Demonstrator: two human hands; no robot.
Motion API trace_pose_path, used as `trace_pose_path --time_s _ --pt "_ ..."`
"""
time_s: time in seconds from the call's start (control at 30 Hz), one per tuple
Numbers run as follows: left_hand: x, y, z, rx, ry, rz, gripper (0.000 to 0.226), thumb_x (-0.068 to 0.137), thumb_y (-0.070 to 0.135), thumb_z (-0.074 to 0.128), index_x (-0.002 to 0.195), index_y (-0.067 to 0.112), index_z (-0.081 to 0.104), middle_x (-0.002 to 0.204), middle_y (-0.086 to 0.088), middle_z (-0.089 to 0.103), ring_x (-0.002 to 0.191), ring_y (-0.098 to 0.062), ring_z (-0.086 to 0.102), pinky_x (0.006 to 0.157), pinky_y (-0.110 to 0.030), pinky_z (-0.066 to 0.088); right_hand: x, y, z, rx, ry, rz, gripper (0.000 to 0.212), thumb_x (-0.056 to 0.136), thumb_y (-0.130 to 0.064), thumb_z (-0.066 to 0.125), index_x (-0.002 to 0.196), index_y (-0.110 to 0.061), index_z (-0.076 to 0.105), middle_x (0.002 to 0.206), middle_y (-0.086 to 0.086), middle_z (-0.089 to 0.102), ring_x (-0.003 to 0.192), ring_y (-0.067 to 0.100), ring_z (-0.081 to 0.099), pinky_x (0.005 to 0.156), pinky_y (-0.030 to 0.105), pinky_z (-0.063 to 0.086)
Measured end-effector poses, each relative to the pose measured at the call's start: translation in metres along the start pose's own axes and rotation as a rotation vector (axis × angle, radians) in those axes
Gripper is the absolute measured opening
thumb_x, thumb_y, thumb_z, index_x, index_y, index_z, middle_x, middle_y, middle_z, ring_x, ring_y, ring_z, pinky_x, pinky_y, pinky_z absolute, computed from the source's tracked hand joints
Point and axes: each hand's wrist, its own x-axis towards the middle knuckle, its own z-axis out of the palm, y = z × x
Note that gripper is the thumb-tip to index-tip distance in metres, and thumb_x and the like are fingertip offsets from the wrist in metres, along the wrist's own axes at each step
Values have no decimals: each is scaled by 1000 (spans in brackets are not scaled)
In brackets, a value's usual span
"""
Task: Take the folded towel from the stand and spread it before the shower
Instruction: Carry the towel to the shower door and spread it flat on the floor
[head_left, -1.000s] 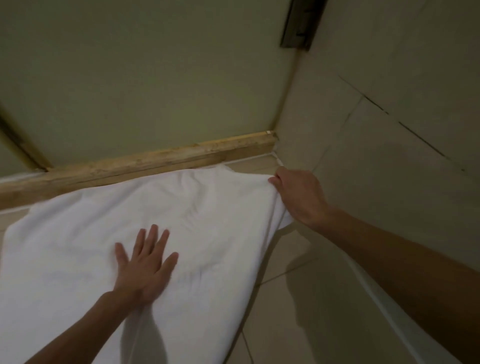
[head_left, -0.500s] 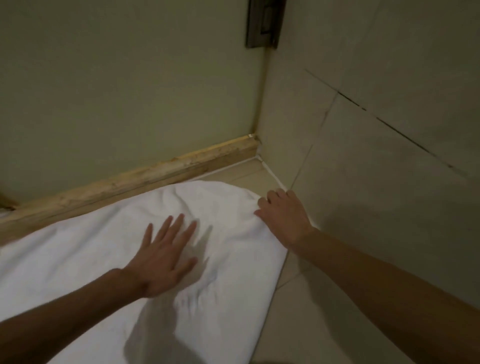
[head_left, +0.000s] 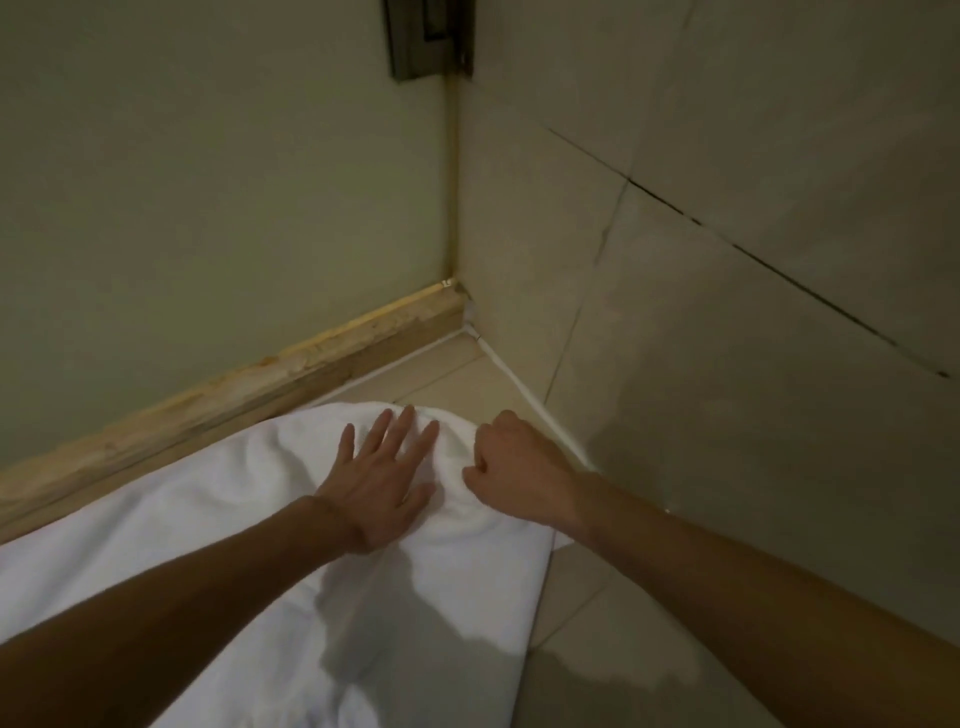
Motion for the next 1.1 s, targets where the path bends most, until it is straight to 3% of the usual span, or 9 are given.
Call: trace_pose_path --time_s 0.17,0.33,0.4,0.7,0.9,0.97,1.03,1.1 --pt "16 3 18 -36 106 -78 84 77 72 2 148 32 -17 157 -4 -24 143 -25 -23 112 -54 -13 18 8 1 70 -125 101 64 81 -39 64 127 -7 33 124 17 47 115 35 47 92 40 42" --pt "16 1 31 -62 216 -69 84 79 69 9 151 29 -7 159 -7 -18 144 -26 -21 111 -56 -15 33 10 8 97 -31 211 28 89 -26 54 110 -8 50 118 16 58 106 33 56 81 32 43" --pt "16 0 34 -63 234 -86 83 80 69 10 150 30 -10 158 -7 -20 144 -27 -21 112 -58 -13 36 8 8 148 -12 239 25 88 -23 54 109 -10 55 115 14 59 104 33 57 79 30 44" --pt "23 -3 38 -54 231 -121 80 80 68 -1 148 31 -19 156 -7 -26 139 -27 -32 109 -60 -17 65 -3 -15 -446 439 -96 21 83 -8 46 103 -9 53 105 15 53 96 33 47 77 38 29" --pt "36 2 35 -30 177 -193 77 82 67 -4 149 32 -12 158 -9 -20 143 -31 -23 109 -63 -14 76 -2 -9 -568 520 -166 24 76 -2 43 90 -8 62 89 16 62 77 31 58 67 35 44" --pt "38 4 36 -32 169 -211 76 84 68 1 150 32 -10 159 -9 -18 144 -32 -20 109 -64 -12 79 9 -2 -531 448 -186 30 84 -3 40 107 -6 58 106 20 59 90 34 57 76 38 44" --pt "40 5 35 -38 168 -223 76 85 67 6 151 30 -5 159 -10 -14 144 -33 -17 109 -64 -12 82 18 7 -486 303 -136 39 94 -13 38 133 -10 41 135 21 41 114 34 46 91 40 36" --pt "44 6 33 -46 183 -227 78 84 66 9 151 26 2 159 -13 -11 145 -33 -15 109 -64 -12 81 20 14 -386 252 -39 48 97 -26 40 142 -15 28 147 20 26 127 34 34 100 39 30"
